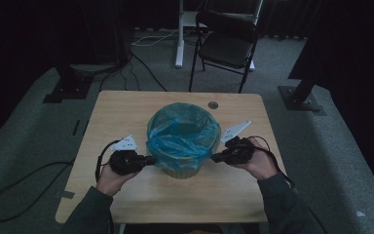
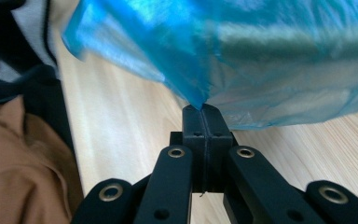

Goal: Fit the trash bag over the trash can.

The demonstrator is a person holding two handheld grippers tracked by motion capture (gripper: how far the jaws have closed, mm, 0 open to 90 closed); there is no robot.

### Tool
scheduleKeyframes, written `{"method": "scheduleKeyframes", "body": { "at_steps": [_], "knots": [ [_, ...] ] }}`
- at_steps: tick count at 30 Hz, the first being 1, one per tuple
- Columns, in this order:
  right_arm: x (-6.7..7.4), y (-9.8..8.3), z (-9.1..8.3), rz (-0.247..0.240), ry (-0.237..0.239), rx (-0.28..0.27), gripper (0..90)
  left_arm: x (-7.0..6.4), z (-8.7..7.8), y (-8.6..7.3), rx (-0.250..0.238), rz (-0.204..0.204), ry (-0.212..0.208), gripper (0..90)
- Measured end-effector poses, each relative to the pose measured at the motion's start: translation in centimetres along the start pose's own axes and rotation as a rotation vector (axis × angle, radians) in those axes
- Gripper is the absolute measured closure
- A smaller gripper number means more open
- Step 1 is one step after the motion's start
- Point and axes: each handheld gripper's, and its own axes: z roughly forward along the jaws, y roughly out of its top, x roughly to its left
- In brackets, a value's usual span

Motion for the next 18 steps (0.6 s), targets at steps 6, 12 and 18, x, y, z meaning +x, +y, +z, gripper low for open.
{"method": "scheduleKeyframes", "body": {
  "at_steps": [6,12,18],
  "knots": [
    [-0.5,-0.6,0.1,0.031,-0.001,0.016,90.0,0.6,0.1,-0.4,0.008,-0.036,0.011,87.1],
    [-0.6,-1.1,0.4,0.031,-0.010,0.057,90.0,0.9,-0.9,-0.6,-0.041,-0.072,-0.017,75.2],
    [-0.6,-1.3,-0.6,0.042,-0.014,0.005,81.1,1.6,-2.6,-1.0,-0.086,-0.088,0.011,59.4]
  ]
}}
